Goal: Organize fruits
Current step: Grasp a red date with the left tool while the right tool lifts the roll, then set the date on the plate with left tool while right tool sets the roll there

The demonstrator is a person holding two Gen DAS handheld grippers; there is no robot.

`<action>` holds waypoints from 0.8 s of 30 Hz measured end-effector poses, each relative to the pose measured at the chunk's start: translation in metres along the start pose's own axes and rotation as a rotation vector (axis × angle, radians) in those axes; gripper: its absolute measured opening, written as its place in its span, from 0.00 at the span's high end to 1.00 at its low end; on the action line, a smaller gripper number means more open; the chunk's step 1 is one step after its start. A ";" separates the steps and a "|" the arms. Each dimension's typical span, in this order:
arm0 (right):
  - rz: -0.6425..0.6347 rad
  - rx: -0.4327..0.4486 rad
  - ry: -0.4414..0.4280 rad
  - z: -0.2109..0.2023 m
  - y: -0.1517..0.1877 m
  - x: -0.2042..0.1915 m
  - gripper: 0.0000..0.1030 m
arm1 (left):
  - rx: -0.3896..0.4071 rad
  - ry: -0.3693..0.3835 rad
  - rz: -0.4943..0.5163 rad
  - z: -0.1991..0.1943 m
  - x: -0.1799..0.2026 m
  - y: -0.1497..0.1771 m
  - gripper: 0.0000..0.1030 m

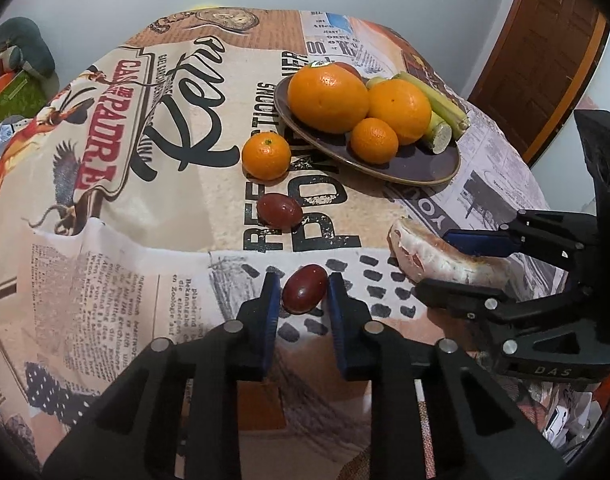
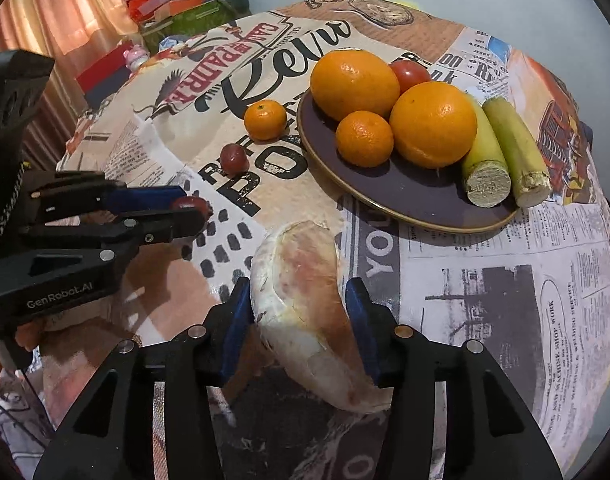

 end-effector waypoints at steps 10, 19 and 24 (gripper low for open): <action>0.055 0.048 0.020 -0.019 -0.001 0.013 0.61 | 0.046 -0.011 0.015 -0.018 0.006 -0.010 0.81; 0.131 0.158 0.087 -0.059 -0.022 0.049 0.64 | 0.126 0.005 0.042 -0.038 0.023 -0.043 0.81; 0.166 0.209 0.111 -0.073 -0.038 0.068 0.78 | 0.143 0.018 0.046 -0.033 0.029 -0.060 0.81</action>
Point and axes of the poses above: each gripper's, at about its wrist camera, not at the fingertips, and z roughly the way its jaws point, x to its right, y to its underside, the point moved 7 cm from there along z, roughly the way its jaws point, and after that the axes turned 5 degrees about y, right-handed, at the moved point
